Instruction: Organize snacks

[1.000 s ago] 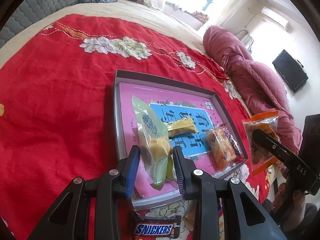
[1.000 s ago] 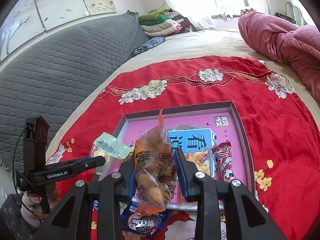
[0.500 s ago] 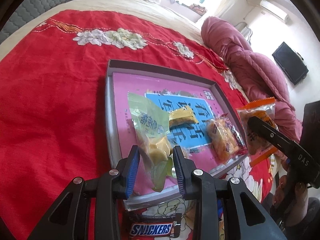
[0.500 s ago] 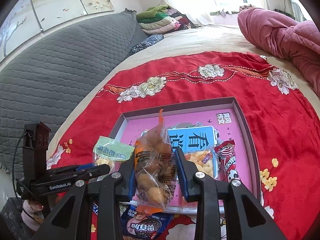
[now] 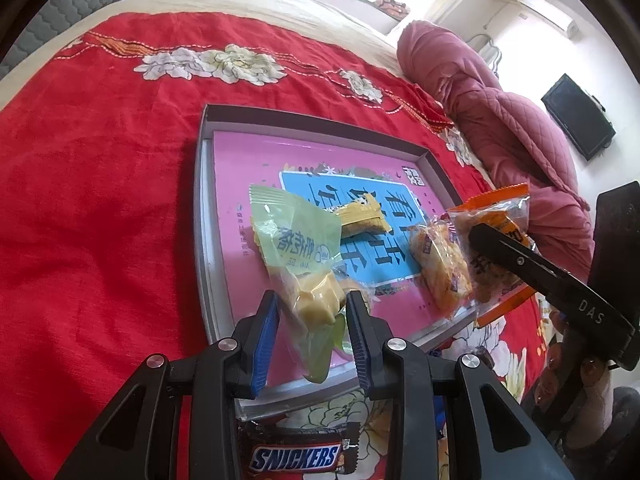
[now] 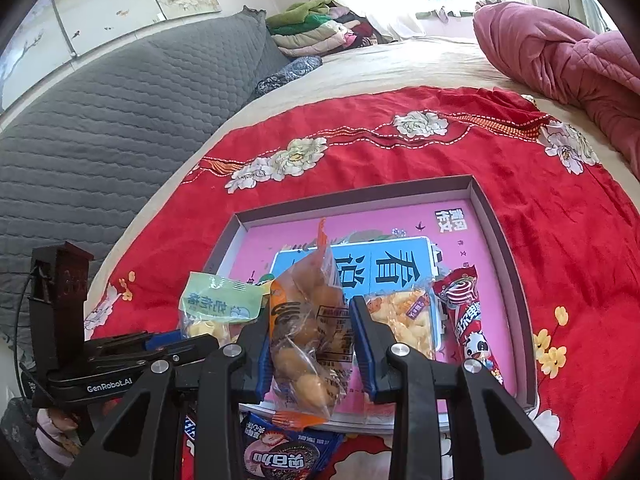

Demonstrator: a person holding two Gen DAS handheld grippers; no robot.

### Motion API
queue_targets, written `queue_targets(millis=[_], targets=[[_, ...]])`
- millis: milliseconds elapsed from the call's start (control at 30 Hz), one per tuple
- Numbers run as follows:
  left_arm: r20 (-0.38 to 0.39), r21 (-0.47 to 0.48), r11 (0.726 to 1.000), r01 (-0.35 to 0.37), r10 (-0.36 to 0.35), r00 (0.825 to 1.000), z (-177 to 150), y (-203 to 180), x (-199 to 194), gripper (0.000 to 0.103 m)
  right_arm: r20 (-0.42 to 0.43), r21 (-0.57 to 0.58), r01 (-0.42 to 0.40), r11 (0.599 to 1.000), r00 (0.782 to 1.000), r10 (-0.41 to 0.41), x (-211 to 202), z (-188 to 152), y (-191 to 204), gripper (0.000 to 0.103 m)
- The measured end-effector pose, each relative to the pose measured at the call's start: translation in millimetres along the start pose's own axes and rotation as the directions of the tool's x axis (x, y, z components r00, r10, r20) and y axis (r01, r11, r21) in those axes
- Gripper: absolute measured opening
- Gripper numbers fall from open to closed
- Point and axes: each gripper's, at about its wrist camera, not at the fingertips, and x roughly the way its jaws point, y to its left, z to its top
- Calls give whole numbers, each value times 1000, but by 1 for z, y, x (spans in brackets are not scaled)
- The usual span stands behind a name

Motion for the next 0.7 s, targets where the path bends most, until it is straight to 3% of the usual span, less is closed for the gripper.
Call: queue_targets(millis=[700], targets=[[-40, 11, 1000, 7, -6, 999, -2, -5, 13, 35, -59, -43, 75, 996, 995, -78, 33, -8, 1, 34]])
